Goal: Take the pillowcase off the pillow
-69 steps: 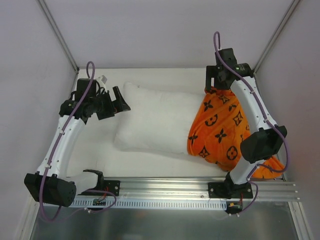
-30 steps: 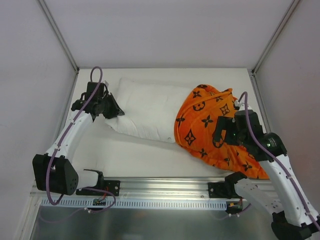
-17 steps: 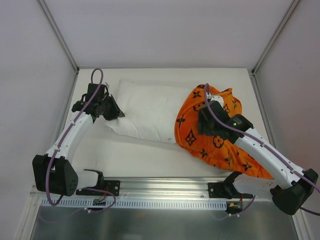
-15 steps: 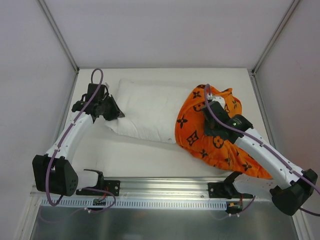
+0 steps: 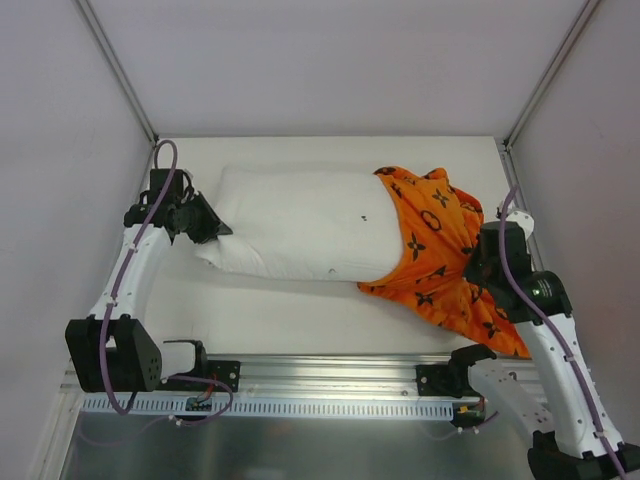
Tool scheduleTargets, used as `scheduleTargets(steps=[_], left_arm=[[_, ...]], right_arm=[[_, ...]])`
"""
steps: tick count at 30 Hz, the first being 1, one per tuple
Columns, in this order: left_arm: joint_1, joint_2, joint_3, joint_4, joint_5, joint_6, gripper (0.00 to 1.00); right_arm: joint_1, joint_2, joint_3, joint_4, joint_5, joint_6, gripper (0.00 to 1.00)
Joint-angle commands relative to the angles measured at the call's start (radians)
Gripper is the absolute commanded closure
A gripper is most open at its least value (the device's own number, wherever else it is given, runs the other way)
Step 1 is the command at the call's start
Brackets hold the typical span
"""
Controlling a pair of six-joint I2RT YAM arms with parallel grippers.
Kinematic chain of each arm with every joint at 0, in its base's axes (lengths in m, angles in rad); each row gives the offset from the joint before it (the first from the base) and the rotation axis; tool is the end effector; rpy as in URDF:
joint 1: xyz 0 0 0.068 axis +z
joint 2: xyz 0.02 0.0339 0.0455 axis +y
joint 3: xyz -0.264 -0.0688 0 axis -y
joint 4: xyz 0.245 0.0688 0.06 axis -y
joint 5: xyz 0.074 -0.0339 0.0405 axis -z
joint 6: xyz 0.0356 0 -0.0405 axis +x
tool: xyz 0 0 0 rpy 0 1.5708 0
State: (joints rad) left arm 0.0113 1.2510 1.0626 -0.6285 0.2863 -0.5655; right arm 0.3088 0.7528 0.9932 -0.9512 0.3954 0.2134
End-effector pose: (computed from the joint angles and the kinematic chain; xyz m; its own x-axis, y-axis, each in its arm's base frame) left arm 0.2630 -0.0071 0.2983 -0.7133 -0.5221 -0.4676 -0.2366 0.8073 -0.5406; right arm 0.1299 0.0270 0.3409 -0.6080 0.0112 -0.7939 0.1293 0.9879 -0.0851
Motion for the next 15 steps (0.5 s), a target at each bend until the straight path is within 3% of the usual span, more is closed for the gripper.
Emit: scheduleTargets(steps=[1, 5, 15], left_arm=[[0.096, -0.053, 0.032, 0.020, -0.070, 0.035, 1.00], [0.183, -0.048, 0.129, -0.033, -0.053, 0.047, 1.00], [0.443, -0.028, 0.352, -0.089, 0.059, 0.006, 1.00]], right_arm=[[-0.105, -0.033, 0.041, -0.077, 0.065, -0.058, 0.99], [-0.238, -0.037, 0.108, -0.083, 0.000, -0.080, 0.99], [-0.425, 0.109, 0.255, -0.077, -0.056, -0.128, 0.99]])
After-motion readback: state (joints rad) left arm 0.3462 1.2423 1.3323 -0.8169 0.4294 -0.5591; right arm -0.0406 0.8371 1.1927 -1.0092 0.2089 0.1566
